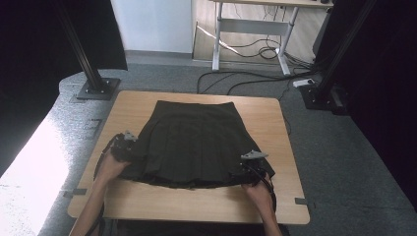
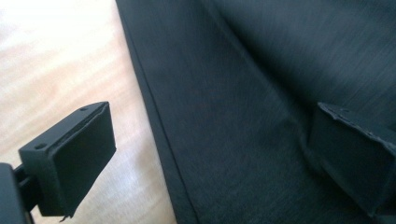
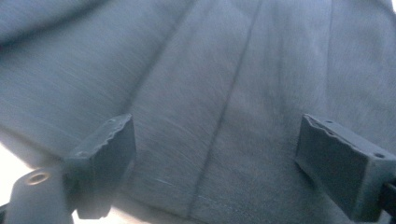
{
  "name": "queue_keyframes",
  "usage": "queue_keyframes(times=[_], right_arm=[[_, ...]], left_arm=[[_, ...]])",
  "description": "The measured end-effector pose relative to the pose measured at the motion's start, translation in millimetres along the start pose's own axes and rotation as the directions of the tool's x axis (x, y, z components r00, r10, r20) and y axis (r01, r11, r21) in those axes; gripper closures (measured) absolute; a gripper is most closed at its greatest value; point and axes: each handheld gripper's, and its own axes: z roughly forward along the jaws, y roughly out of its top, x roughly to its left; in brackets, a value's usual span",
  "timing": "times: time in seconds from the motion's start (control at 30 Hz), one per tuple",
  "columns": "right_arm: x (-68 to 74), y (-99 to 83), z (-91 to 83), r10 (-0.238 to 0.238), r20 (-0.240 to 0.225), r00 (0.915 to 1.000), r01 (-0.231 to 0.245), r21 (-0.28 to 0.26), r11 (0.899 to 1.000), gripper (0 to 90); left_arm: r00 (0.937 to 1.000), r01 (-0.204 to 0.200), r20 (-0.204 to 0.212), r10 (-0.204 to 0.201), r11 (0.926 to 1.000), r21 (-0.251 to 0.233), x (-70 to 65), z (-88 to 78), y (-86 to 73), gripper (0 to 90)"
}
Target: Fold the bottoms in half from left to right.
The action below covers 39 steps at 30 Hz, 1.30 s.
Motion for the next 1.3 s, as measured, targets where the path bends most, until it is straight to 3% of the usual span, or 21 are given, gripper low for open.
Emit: queue_keyframes(times=[0.1, 0.17, 0.2, 0.27, 0.43, 0.73, 0.77, 1.1, 1.2, 1.3], right_arm=[[-0.9, -7.1, 8.1, -0.008, 0.025, 0.9996, 0.008, 0.027, 1.000, 12.8], [-1.9, -9.4, 10.3, -0.012, 0.041, 0.9991, 0.010, 0.028, 1.000, 8.7], [-2.9, -10.2, 11.9, -0.003, 0.048, 0.9988, 0.001, 0.030, 1.000, 4.7], [-5.8, -10.6, 13.6, 0.008, 0.058, 0.9983, -0.010, 0.035, 0.999, 2.3], [-18.1, -8.7, 12.8, 0.005, 0.063, 0.9980, -0.009, 0.067, 0.998, 0.4], [-54.6, -11.5, 7.2, 0.023, 0.081, 0.9964, -0.029, 0.078, 0.997, 0.2], [-54.6, -11.5, 7.2, 0.023, 0.081, 0.9964, -0.029, 0.078, 0.997, 0.2], [-106.6, -11.9, 6.7, 0.059, 0.101, 0.9931, -0.066, 0.061, 0.996, 0.0], [-112.4, -12.4, 5.7, 0.063, 0.100, 0.9929, -0.069, 0.058, 0.996, 0.0], [-111.5, -15.3, -1.3, 0.074, 0.070, 0.9948, -0.077, 0.041, 0.996, 4.3]], left_arm=[[0.9986, 0.045, 0.029, -0.044, 0.9985, -0.031, -0.1, -1.5, -6.6, 4.3], [0.9950, 0.081, 0.062, -0.078, 0.9957, -0.046, -0.9, -4.0, -11.0, 13.3], [0.9925, 0.112, 0.056, -0.109, 0.9924, -0.053, -2.7, -4.8, -14.0, 16.2], [0.9901, 0.133, 0.054, -0.130, 0.9890, -0.064, -6.1, -7.1, -18.9, 16.2], [0.9906, 0.126, 0.060, -0.122, 0.9901, -0.062, -21.1, -14.3, -25.1, 16.3], [0.9918, 0.093, 0.094, -0.086, 0.9932, -0.071, -65.6, -24.9, -32.3, 16.1], [0.9918, 0.093, 0.094, -0.086, 0.9932, -0.071, -65.6, -24.9, -32.3, 16.1], [0.9908, 0.054, 0.129, -0.043, 0.9954, -0.079, -122.3, -28.1, -28.2, 15.9], [0.9889, 0.044, 0.144, -0.036, 0.9977, -0.052, -126.8, -28.9, -24.6, 14.4], [0.9886, 0.033, 0.148, -0.029, 0.9990, -0.031, -116.6, -33.0, -21.4, 13.0]])
